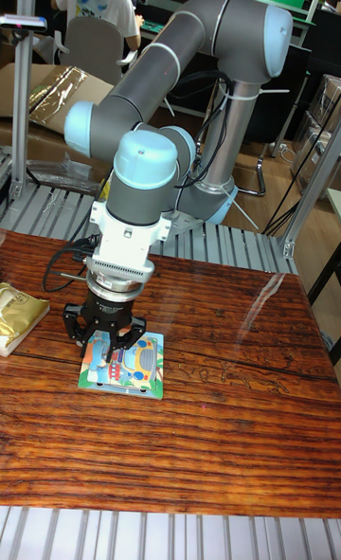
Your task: Assemble one piece of a puzzle
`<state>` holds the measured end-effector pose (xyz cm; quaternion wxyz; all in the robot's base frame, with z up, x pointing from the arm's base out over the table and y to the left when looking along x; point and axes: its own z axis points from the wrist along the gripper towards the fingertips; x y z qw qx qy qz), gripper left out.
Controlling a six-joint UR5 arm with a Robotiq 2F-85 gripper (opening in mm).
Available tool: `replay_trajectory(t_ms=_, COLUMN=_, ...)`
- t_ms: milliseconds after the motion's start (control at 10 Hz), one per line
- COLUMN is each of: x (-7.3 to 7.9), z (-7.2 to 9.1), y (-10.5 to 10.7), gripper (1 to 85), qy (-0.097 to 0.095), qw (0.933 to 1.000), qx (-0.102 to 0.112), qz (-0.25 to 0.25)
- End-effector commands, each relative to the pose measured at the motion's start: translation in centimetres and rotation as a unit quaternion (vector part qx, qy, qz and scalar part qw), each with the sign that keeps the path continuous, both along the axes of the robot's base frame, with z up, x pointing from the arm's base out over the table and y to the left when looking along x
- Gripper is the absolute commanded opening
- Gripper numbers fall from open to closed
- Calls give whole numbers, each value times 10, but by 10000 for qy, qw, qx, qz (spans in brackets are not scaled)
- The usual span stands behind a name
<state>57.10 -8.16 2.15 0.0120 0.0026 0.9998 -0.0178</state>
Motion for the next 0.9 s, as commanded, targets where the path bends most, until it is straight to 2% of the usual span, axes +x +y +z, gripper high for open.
replay_trajectory(t_ms=0, x=8, z=1, y=-3, gripper=113, qy=-147, qw=9997, qx=-38, qz=178)
replay_trajectory(t_ms=200, x=15, z=2, y=-6, gripper=103, qy=-282, qw=9993, qx=-111, qz=210)
replay_trajectory(t_ms=400, x=16, z=2, y=-5, gripper=103, qy=-297, qw=9993, qx=-81, qz=225)
replay_trajectory(t_ms=700, x=2, z=7, y=-3, gripper=100, qy=-210, qw=9997, qx=-30, qz=150)
replay_trajectory(t_ms=800, x=-2, z=9, y=1, gripper=100, qy=-250, qw=9996, qx=47, qz=120)
